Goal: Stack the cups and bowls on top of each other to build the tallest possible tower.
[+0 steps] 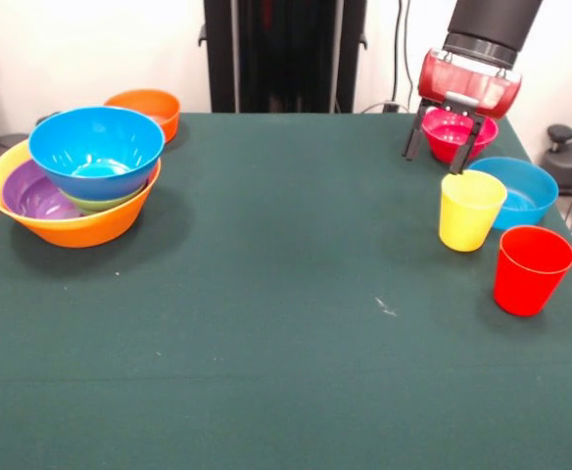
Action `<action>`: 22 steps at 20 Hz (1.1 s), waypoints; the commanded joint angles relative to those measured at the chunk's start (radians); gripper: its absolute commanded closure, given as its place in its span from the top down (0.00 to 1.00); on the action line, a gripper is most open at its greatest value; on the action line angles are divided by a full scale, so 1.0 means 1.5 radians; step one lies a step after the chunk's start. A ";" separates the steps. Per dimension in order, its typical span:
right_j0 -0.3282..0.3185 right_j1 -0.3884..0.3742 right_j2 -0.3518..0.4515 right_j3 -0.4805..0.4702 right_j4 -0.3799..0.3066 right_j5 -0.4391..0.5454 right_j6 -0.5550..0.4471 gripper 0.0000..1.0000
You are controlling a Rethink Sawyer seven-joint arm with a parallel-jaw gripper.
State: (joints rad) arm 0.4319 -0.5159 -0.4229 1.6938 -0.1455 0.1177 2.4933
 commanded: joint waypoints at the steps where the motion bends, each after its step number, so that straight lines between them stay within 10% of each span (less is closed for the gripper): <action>1: 0.012 0.047 0.035 -0.022 0.025 0.027 0.067 1.00; 22: 0.016 0.073 0.027 -0.078 0.037 0.078 0.048 1.00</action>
State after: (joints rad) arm 0.4474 -0.4903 -0.4367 1.6409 -0.1163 0.1368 2.4933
